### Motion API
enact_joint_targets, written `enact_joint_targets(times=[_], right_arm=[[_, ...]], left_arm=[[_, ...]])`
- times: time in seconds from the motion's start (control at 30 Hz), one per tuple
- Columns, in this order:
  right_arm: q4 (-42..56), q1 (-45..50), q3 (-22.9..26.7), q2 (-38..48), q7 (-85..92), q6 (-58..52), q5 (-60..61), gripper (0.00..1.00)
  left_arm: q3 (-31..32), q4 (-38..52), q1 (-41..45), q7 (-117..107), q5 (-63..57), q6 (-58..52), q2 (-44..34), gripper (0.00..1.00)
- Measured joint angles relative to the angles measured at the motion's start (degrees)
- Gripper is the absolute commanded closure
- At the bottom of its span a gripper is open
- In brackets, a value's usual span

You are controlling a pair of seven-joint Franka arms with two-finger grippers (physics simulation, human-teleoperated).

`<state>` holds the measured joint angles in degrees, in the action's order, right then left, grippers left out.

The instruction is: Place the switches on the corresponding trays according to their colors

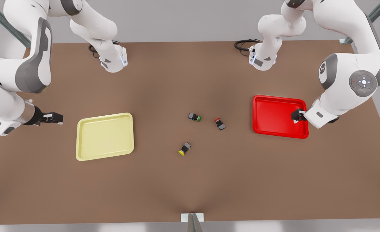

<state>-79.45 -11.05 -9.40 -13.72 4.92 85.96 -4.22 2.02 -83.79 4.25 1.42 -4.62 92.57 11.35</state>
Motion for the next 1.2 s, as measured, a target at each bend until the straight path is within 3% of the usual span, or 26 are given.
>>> enact_joint_targets(times=[0.13,0.2,0.23,0.3,0.37,0.4,0.43,0.53,0.57,0.6,0.7,0.9,1.2], right_arm=[[0.5,7.0,-0.6,-0.1,-4.8,2.1,0.2,0.00],[-0.3,8.0,-6.6,-1.6,-10.8,6.6,-0.6,0.00],[2.1,6.8,-7.5,-4.6,-16.3,2.9,-0.4,0.00],[5.1,4.3,-15.3,-10.3,-34.1,4.5,-0.5,0.00],[3.6,6.3,-15.7,-11.8,-41.5,6.4,-0.3,0.00],[4.0,10.9,-13.8,-11.5,-42.6,6.3,0.1,0.00],[4.6,19.0,-7.2,-11.8,-46.5,6.2,0.6,0.00],[6.6,25.7,-4.3,-14.2,-59.6,6.2,1.3,0.00],[9.5,32.3,2.7,-16.2,-60.3,5.7,3.6,0.00],[11.4,33.9,4.2,-18.0,-64.5,5.5,5.7,0.00],[15.8,39.4,4.1,-24.0,-75.9,8.4,4.9,0.00],[17.9,45.4,3.9,-33.7,-90.0,24.7,3.2,0.00],[20.1,46.1,2.4,-42.1,-86.9,26.9,2.6,0.00]], left_arm=[[0.1,-4.8,3.1,-12.9,0.5,3.5,0.0,0.00],[0.2,-15.7,3.3,-28.2,4.1,14.6,-1.5,0.00],[0.7,-19.8,5.9,-32.9,5.4,19.4,-1.8,0.00],[1.0,-24.2,8.7,-41.4,7.2,24.4,-1.0,0.00],[3.3,-28.2,9.5,-44.3,8.2,29.9,0.4,0.00],[4.8,-30.6,9.3,-46.2,8.6,33.6,1.0,0.00],[5.8,-30.8,9.5,-47.7,8.8,34.4,2.5,0.00],[5.9,-30.9,12.7,-50.1,9.3,36.6,7.5,0.00],[5.9,-30.9,13.7,-50.8,9.4,36.8,8.2,0.00],[5.9,-30.8,14.0,-52.3,9.5,38.4,9.8,0.00],[5.9,-30.6,16.3,-55.0,10.3,43.7,13.5,0.00],[5.7,-31.1,18.6,-56.3,11.4,47.5,17.2,0.00],[5.5,-31.3,20.4,-57.3,11.5,50.1,20.4,0.00]])
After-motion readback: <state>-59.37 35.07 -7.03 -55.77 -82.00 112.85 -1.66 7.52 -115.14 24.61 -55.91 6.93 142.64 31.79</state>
